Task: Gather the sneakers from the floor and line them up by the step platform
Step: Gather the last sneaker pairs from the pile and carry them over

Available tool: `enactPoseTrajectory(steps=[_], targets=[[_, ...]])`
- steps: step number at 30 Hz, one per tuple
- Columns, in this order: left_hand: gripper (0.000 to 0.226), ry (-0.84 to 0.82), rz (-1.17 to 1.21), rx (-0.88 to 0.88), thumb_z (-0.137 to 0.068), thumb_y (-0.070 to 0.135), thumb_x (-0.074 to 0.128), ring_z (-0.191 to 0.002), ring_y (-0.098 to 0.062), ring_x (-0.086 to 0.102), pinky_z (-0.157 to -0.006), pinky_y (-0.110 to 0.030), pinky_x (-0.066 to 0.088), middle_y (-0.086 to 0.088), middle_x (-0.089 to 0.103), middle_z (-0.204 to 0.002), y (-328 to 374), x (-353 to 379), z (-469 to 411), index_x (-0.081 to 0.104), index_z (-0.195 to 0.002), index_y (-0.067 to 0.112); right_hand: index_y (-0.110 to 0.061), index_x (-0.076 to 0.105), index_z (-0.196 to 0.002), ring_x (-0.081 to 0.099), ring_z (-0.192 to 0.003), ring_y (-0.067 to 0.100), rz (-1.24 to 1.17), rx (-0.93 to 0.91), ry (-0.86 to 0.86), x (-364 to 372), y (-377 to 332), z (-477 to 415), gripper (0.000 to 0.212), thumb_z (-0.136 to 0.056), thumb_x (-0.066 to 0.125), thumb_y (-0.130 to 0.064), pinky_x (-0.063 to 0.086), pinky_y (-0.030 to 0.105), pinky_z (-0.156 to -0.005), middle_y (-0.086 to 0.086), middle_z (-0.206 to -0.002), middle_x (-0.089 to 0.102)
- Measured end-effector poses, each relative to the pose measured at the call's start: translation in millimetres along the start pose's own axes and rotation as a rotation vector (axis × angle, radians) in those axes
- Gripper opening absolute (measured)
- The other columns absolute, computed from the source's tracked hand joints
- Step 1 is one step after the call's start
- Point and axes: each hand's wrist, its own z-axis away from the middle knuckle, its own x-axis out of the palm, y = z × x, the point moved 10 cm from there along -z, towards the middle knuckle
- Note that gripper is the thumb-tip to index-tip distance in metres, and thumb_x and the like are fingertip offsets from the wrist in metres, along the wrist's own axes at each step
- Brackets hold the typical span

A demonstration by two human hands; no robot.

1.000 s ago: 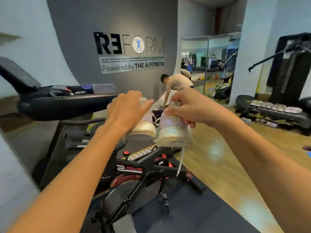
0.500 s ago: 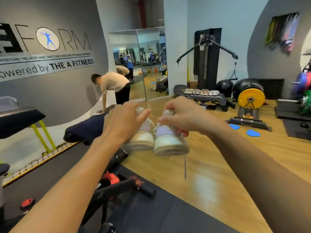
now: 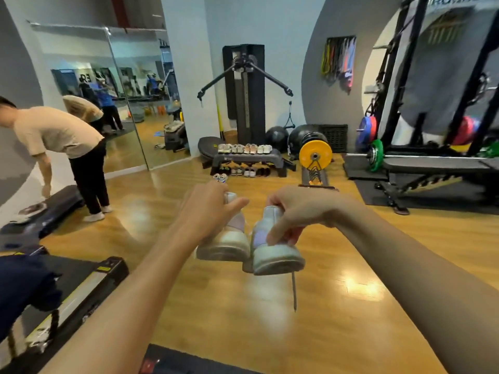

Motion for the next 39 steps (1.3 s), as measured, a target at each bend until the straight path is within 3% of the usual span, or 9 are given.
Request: enactPoseTrajectory(steps=[6, 12, 20, 25, 31, 36, 39], targets=[[0.051, -0.018, 0.033, -0.002, -0.082, 0.061, 0.059, -0.051, -0.013, 0.040, -0.046, -0.031, 0.020, 0.002, 0.046, -0.054, -38.4, 68.0, -121.1, 0.042, -0.057, 0.019, -0.006, 0.054, -0.098, 0.071, -0.064, 0.022, 0.016, -0.025, 0.049, -71.1, 30.7, -129.3, 0.042, -0.068, 0.083, 0.000, 0.056, 0.027, -0.052, 0.018, -0.087, 0.068], [0.048, -0.259, 0.136, 0.021, -0.064, 0.060, 0.076, -0.054, -0.009, 0.041, -0.050, -0.030, 0.025, 0.009, 0.046, -0.060, -78.9, 125.4, -236.6, 0.043, -0.062, 0.025, -0.010, 0.054, -0.110, 0.072, -0.071, 0.027, 0.056, -0.075, 0.018, -141.2, 32.3, -258.6, 0.052, -0.068, 0.082, 0.003, 0.059, 0.032, -0.056, 0.020, -0.093, 0.067], [0.043, -0.176, 0.160, -0.020, -0.068, 0.047, 0.075, -0.051, -0.006, 0.041, -0.047, -0.029, 0.023, 0.010, 0.045, -0.054, -172.2, 206.8, -409.6, 0.040, -0.058, 0.025, -0.013, 0.059, -0.104, 0.067, -0.054, 0.015, 0.050, -0.107, 0.056, -224.0, 46.7, -437.2, 0.045, -0.069, 0.081, 0.002, 0.052, 0.024, -0.047, 0.019, -0.087, 0.066], [0.035, -0.258, 0.162, -0.003, -0.072, 0.050, 0.073, -0.057, -0.006, 0.049, -0.047, -0.027, 0.027, 0.009, 0.054, -0.062, -217.3, 267.0, -529.4, 0.049, -0.067, 0.025, -0.014, 0.059, -0.106, 0.064, -0.061, 0.018, 0.052, -0.081, 0.135, -289.3, 64.3, -546.3, 0.046, -0.069, 0.080, 0.001, 0.052, 0.024, -0.047, 0.017, -0.095, 0.063], [0.043, -0.267, 0.150, 0.045, -0.071, 0.060, 0.070, -0.060, -0.009, 0.051, -0.049, -0.029, 0.029, 0.006, 0.056, -0.067, -250.4, 333.5, -668.7, 0.049, -0.071, 0.022, -0.018, 0.060, -0.102, 0.064, -0.060, 0.020, 0.018, -0.094, 0.218, -370.0, 92.2, -677.2, 0.045, -0.067, 0.080, 0.002, 0.050, 0.024, -0.045, 0.019, -0.091, 0.065], [0.044, -0.388, 0.221, -0.023, -0.065, 0.050, 0.079, -0.066, -0.011, 0.050, -0.055, -0.030, 0.040, 0.007, 0.051, -0.073, -297.5, 403.0, -765.5, 0.043, -0.074, 0.026, -0.023, 0.062, -0.098, 0.067, -0.068, 0.024, 0.074, -0.141, 0.291, -428.9, 124.6, -789.5, 0.046, -0.062, 0.082, -0.004, 0.057, 0.032, -0.047, 0.001, -0.089, 0.060], [0.046, -0.397, 0.209, -0.037, -0.065, 0.049, 0.080, -0.062, -0.006, 0.046, -0.051, -0.026, 0.032, 0.011, 0.048, -0.071, -327.4, 435.1, -827.3, 0.039, -0.071, 0.030, -0.029, 0.061, -0.098, 0.063, -0.063, 0.012, 0.109, -0.143, 0.298, -461.0, 139.7, -857.5, 0.047, -0.061, 0.082, -0.009, 0.054, 0.025, -0.046, -0.010, -0.084, 0.054]])
